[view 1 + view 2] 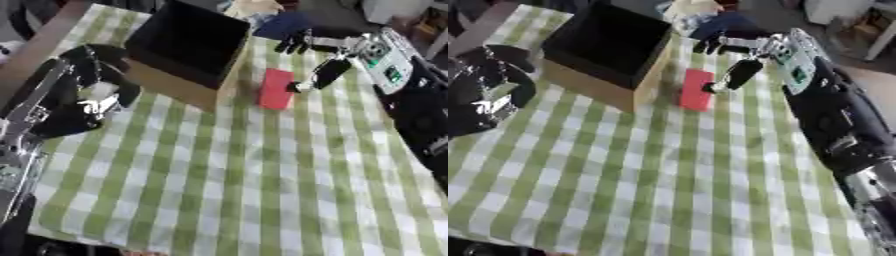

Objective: Pick up objects on the table and place them in the box.

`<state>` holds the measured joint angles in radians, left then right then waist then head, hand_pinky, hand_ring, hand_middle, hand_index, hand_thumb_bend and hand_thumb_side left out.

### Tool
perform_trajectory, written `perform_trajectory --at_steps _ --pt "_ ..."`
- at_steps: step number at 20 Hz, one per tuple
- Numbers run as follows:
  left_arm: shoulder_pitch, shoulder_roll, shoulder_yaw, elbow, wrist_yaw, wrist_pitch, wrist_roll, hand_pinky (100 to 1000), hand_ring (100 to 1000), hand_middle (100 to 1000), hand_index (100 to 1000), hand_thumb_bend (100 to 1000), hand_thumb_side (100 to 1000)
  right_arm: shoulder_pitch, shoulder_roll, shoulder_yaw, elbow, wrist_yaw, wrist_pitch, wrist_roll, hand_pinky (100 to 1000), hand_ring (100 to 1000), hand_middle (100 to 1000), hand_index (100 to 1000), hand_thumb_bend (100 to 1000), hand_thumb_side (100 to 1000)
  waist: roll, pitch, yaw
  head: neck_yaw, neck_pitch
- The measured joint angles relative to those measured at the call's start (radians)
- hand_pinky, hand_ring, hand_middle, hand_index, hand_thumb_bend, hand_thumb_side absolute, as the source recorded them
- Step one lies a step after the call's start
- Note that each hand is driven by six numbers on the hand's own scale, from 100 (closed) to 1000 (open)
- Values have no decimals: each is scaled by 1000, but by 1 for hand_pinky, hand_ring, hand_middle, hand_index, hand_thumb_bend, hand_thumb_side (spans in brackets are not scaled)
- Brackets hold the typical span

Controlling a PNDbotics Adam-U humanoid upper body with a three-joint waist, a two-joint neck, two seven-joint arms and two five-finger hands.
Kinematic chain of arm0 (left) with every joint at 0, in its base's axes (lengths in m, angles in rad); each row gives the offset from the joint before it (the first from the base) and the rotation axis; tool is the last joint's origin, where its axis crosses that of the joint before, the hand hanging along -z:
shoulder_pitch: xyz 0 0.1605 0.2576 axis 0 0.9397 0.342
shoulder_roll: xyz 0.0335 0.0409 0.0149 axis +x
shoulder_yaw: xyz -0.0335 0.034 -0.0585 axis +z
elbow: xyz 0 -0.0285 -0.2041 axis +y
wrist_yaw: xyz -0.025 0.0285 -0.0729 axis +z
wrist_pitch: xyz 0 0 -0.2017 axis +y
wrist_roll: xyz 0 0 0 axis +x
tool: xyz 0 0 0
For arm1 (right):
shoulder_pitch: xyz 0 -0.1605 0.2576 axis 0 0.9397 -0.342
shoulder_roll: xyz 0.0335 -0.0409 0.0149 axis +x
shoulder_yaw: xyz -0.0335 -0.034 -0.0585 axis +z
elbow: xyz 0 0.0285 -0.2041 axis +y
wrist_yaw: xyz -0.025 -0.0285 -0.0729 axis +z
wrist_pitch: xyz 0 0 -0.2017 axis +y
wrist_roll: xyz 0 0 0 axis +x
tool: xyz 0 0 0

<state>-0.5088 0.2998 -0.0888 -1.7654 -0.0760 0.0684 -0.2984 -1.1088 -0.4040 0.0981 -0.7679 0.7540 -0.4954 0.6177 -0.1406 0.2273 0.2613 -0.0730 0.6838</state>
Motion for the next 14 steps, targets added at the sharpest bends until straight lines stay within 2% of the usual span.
perform_trajectory --at_steps 14 --pt "-1 -1 0 1 0 -2 -4 722 597 615 784 488 396 -9 31 -7 55 69 0 -4 839 881 872 933 409 364 0 -4 9 -1 0"
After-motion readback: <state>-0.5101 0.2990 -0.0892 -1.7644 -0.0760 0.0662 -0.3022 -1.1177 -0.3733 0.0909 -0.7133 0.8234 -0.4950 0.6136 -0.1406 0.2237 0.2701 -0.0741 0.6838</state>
